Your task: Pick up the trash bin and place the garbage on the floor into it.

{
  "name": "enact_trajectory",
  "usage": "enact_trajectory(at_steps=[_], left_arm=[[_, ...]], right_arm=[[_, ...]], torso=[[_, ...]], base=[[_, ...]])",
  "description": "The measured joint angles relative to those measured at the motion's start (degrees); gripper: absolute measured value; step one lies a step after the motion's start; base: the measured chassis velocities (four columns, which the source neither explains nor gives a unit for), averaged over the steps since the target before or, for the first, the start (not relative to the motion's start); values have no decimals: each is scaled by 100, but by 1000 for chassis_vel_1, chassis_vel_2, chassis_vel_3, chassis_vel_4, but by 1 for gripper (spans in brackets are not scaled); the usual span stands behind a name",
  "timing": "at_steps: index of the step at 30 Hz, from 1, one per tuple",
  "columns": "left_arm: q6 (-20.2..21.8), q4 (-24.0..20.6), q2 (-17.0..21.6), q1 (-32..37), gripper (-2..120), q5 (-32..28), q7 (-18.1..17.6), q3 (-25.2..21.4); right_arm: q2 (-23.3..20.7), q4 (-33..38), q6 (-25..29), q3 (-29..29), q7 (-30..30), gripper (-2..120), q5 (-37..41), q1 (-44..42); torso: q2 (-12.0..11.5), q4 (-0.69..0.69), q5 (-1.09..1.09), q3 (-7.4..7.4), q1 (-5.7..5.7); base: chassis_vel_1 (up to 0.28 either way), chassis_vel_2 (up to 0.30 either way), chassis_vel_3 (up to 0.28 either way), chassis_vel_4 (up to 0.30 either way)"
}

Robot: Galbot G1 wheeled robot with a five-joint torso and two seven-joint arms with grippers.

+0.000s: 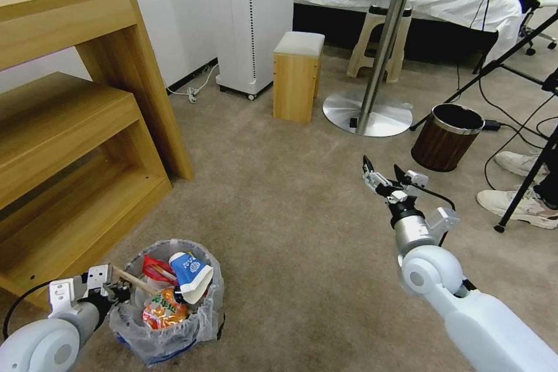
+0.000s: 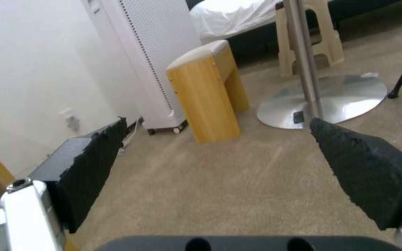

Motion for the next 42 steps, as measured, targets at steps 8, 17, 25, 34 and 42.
enact_trajectory(at_steps=[8,17,25,34,42], left_arm=[[-148,-26,-5,146,38,267,72,-81],[-194,-275,42,371,74,415,32,-263],[-363,-351,-116,528,99,780,84,-483],[-937,-423,-558,377,100,1274,368,-889],[-1286,-1004,-1057,261,100,1610,587,-1223]], right_arm=[[61,-9,71,1,-46,100,-56,-24],[103,18,130,-58,-69,100,-140,7],[182,-39,132,-154,-67,100,-239,89],[296,-159,36,-218,-45,100,-440,138],[395,-228,164,-42,-1,100,-1005,90]], torso=[[0,3,4,0,0],[0,3,6,-1,0],[0,3,6,-1,0],[0,3,7,-1,0],[0,4,7,-1,0]], base=[[0,0,0,0],[0,0,0,0],[0,0,0,0],[0,0,0,0],[0,0,0,0]])
